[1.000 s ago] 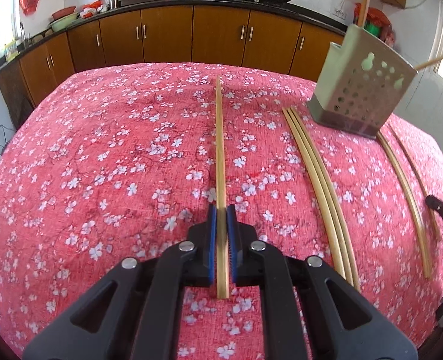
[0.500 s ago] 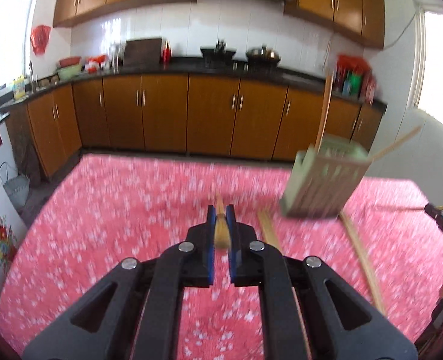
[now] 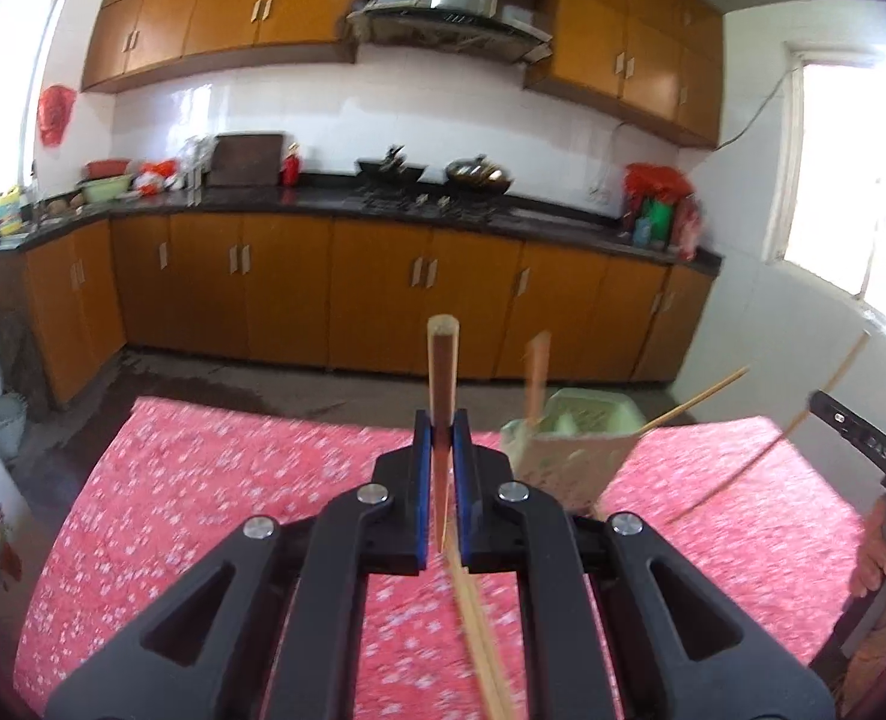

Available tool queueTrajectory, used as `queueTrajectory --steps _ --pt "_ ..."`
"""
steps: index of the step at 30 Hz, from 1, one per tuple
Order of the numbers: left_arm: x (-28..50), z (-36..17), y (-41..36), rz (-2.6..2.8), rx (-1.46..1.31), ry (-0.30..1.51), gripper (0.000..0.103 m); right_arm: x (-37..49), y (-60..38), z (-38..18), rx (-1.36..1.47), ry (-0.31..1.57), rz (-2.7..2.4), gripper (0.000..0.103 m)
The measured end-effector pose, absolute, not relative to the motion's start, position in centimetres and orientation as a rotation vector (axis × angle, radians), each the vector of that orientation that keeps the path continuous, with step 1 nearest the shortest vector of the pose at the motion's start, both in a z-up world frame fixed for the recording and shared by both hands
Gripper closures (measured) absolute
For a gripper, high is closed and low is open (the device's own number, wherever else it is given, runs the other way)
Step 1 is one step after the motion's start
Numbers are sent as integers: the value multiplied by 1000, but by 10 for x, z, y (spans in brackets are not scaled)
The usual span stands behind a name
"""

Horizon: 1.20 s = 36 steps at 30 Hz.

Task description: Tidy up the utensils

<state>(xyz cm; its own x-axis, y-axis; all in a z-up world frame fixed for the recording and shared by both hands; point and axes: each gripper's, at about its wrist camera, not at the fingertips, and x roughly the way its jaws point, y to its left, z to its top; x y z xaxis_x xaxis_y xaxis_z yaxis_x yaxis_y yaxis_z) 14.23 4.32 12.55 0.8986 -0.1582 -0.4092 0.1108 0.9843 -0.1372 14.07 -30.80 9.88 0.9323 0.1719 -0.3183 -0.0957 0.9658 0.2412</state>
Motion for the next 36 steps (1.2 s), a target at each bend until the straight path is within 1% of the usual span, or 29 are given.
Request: queueTrajectory --steps 4,7,12,16,20,25,27,28,29,32,36 --pt "138 155 22 -198 -123 364 95 135 -289 134 227 242 203 95" --pt "141 179 6 -219 -143 286 95 140 -276 148 205 182 199 95" --pt "158 194 -12 -198 -167 192 95 165 -251 149 158 121 170 95" --pt "186 183 -23 -175 -172 188 95 195 -240 128 141 183 165 95" --pt "216 153 -31 -166 -165 268 95 217 -237 104 154 274 156 95" --pt "236 129 -30 -165 -181 335 94 219 -237 94 169 309 167 94" --pt "236 127 -26 -165 -186 336 91 218 -236 95 160 308 166 89" --pt "235 127 -24 -164 -188 334 90 215 -237 96 155 301 162 84" --pt "234 130 -21 -162 -194 328 86 213 -238 98 155 294 161 81" --pt "224 136 -14 -156 -207 301 79 203 -246 109 165 261 154 80" --pt "198 147 5 -130 -218 260 74 184 -270 114 181 238 99 80"
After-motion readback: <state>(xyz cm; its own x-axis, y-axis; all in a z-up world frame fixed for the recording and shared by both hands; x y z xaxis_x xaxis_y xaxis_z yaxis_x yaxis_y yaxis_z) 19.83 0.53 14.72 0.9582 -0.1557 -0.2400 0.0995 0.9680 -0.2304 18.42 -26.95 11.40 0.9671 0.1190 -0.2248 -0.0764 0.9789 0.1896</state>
